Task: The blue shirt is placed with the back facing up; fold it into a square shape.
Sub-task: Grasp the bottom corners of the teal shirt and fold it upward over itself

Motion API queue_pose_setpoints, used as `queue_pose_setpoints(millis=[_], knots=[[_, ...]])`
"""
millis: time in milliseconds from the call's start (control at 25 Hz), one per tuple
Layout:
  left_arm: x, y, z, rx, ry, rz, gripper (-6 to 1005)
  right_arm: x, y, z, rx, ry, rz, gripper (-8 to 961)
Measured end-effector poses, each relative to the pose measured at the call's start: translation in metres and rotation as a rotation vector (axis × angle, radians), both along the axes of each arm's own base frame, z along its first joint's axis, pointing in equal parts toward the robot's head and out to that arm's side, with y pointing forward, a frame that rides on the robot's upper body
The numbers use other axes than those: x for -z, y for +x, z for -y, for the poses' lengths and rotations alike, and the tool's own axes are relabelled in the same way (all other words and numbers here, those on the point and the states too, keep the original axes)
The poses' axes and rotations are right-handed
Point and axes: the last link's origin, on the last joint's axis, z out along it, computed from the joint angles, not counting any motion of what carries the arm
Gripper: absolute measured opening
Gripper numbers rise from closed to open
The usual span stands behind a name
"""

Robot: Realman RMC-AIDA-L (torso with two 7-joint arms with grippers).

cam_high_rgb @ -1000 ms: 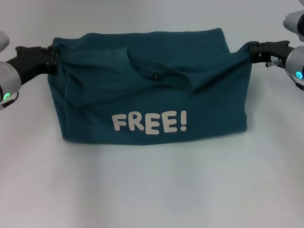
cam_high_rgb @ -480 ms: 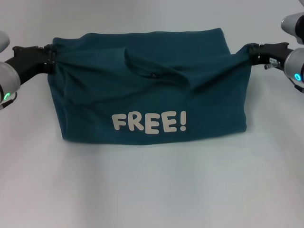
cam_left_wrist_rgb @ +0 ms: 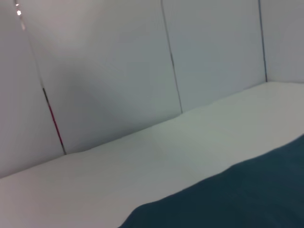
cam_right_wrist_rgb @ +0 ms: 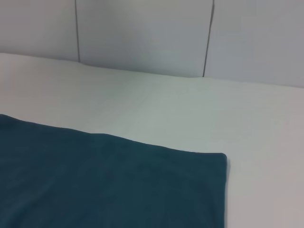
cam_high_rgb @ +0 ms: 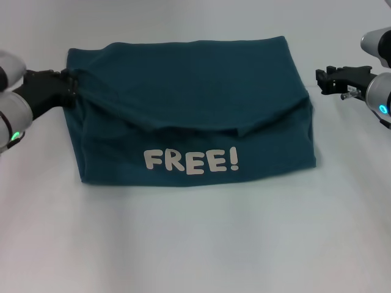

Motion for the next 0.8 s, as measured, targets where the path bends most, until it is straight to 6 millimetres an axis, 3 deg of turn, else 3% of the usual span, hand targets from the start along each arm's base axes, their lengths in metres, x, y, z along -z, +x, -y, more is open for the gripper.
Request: queue_pose_setpoints(millis=[320,440,800], knots=[[0.012,-0.002,0.004,0.017,-0.019,-0.048,115,0.003,0.005,0.004,0.016,0.009,0.018,276],[0.014,-0.004,0.005,0.015,-0.022,-0.051,219,0.003,0.006,0.005,0.021,0.010,0.010,363],[0.010,-0.010,0.012,-0.001,-0.012,-0.016,565,0.004,0.010,0.010,0.039,0.007,-0.052,365]])
